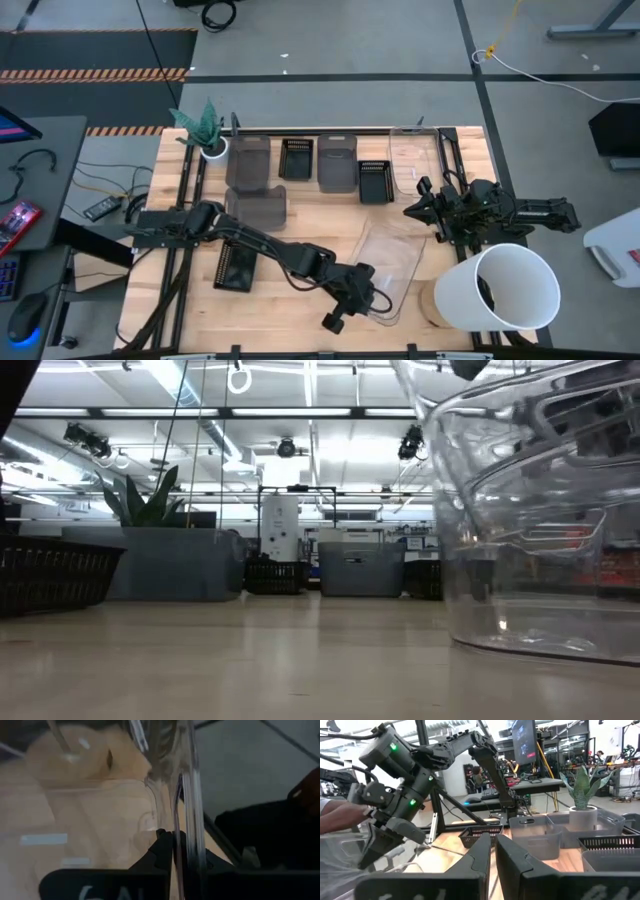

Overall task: Stack baskets by color
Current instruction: Stack the bottom left transparent bin on the bottom right transparent bin

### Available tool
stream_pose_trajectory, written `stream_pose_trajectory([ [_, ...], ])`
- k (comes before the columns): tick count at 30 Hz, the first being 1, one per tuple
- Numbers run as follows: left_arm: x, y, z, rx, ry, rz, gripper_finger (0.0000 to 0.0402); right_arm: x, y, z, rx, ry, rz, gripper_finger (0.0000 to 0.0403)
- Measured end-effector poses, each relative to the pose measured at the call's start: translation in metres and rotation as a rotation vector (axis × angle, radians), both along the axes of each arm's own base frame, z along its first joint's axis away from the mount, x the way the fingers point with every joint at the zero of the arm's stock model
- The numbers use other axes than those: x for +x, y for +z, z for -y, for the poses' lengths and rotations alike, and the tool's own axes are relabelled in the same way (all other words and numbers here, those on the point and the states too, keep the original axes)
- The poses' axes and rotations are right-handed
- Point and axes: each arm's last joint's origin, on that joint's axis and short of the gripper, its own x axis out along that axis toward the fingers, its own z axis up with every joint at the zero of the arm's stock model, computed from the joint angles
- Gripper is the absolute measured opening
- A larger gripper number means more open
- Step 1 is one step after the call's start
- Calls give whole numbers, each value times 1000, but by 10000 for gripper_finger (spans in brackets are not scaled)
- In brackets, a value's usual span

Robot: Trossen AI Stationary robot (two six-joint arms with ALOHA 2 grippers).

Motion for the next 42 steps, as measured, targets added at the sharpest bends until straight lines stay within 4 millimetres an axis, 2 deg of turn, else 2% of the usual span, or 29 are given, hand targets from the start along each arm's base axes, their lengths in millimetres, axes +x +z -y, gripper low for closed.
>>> stream_pose_trajectory([
  [9,-17,-12,4,116,12,-170,21,0,0,0,0,0,0,34],
  [18,-38,-20,20,233,-12,-278,21,0,0,0,0,0,0,34],
  [20,-42,-20,22,252,-2,-293,11,0,0,0,0,0,0,34],
  [31,-44,-17,23,240,-4,-300,16,0,0,0,0,0,0,34],
  [34,-47,-10,23,242,-4,-288,34,0,0,0,0,0,0,34],
  [42,-55,16,20,249,36,-224,114,0,0,0,0,0,3,34],
])
